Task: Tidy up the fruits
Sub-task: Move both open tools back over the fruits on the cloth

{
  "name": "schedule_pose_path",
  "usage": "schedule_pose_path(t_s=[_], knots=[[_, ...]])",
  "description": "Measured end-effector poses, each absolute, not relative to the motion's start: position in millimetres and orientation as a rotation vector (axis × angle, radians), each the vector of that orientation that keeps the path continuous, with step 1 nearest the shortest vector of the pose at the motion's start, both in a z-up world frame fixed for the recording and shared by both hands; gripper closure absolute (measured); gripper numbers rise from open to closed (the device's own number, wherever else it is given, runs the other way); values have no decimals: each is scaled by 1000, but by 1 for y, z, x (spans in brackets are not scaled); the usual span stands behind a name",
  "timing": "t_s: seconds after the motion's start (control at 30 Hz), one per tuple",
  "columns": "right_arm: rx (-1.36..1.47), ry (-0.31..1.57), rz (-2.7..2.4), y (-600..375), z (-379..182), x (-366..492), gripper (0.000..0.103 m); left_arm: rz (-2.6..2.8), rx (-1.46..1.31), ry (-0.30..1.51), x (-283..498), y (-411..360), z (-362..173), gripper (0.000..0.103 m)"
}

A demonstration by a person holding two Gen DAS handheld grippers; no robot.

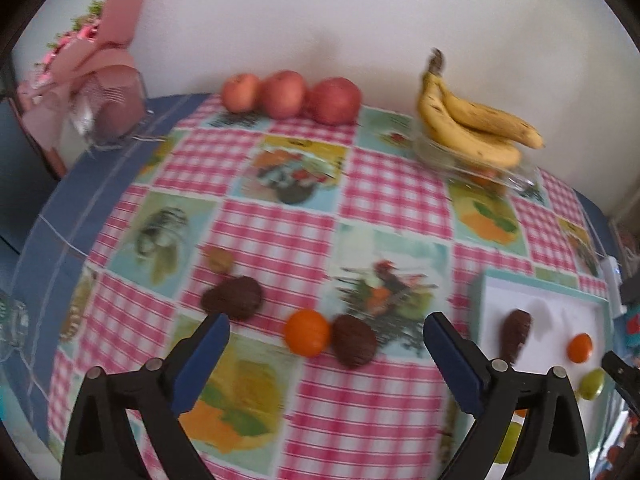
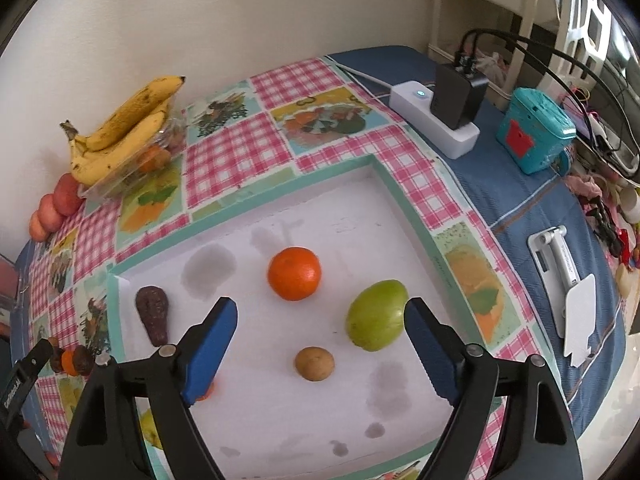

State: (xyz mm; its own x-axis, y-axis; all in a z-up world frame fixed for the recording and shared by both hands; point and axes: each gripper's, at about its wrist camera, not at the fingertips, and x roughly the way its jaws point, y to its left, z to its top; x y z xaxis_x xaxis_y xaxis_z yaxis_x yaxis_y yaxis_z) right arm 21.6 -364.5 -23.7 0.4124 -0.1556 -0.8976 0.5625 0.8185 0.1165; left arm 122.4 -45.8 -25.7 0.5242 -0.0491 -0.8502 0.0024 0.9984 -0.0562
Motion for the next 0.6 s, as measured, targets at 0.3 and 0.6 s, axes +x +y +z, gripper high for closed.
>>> schedule_pose_path(t_s=[0.3,0.6], knots=[[414,1041,-405,-343,-21,28,8,36,-50,1004,127,-9,-21,0],[389,1039,-352,-320,-22,34,8,78,-43,990,129,20,-15,0]])
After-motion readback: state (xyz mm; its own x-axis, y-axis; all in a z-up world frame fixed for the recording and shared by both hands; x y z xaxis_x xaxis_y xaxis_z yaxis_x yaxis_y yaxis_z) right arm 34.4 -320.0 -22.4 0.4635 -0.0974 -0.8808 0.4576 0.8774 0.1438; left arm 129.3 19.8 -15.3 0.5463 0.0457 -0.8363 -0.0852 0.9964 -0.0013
